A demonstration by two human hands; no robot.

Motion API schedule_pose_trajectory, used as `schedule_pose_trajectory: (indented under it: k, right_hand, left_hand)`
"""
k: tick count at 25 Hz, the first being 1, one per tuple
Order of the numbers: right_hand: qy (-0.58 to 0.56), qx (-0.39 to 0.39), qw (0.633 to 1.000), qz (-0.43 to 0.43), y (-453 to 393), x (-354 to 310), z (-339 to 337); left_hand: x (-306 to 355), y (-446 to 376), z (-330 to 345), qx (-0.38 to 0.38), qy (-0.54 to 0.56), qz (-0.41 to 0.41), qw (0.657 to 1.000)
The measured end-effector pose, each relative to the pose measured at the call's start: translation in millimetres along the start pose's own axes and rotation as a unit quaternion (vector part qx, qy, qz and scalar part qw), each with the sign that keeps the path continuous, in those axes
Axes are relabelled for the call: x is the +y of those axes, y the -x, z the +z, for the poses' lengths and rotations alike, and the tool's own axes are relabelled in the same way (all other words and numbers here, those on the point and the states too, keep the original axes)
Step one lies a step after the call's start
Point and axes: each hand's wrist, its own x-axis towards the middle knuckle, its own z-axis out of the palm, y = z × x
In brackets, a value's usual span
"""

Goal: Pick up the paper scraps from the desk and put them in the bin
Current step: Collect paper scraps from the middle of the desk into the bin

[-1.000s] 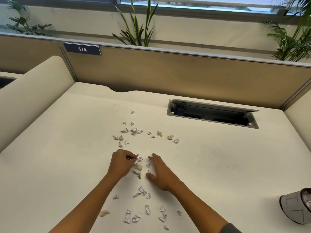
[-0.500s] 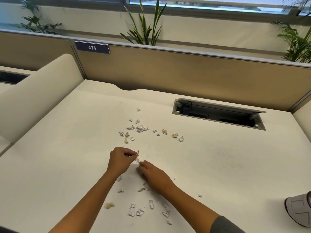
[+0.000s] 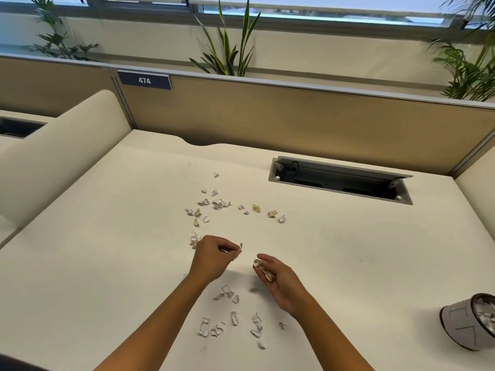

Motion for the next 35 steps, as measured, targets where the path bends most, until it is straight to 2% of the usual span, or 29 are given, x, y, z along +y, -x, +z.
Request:
schedule_pose_trajectory:
  k: [2,4,9,16,19,22,24,28,32,35]
  right_hand:
    - [-0.132,0.016,0.989,0.061,6,-5,-8]
    - [-0.188,0.015,0.978,0.089,11,-8,-14]
    - [-0.251,0.013,0.962,0.102,19,-12,-26]
    - [-0.261,0.006,0.963,0.063,31,-10,-45]
    - [-0.272,0.018,0.961,0.047,39,-17,-53]
    - [-0.356,0.027,0.932,0.064,49,-25,-64]
    - [-0.388,0.038,0.919,0.061,55,-29,-74]
    - [-0.412,0.058,0.909,0.031,71,-42,-98]
    - [-0.42,0.058,0.906,-0.021,92,-68,-125]
    - [-0.409,0.071,0.904,-0.097,114,-101,-153]
  left_hand:
    - [11,7,10,-0.022,-0.013,0.012,1.0]
    - [22,14,21,-0.051,-0.04,0.033,0.997]
    - [47,32,55,-0.137,-0.126,0.09,0.978]
    - [68,47,93,-0.176,-0.144,0.105,0.968]
    - [76,50,99,-0.181,-0.074,0.072,0.978]
    - [79,43,101,-0.136,0.039,-0.001,0.99]
    - [74,36,105,-0.112,-0.001,0.004,0.994]
    - [53,28,125,-0.16,-0.111,0.029,0.98]
    - [26,26,149,-0.237,-0.216,0.061,0.945]
    - [17,26,158,-0.276,-0.282,0.069,0.916]
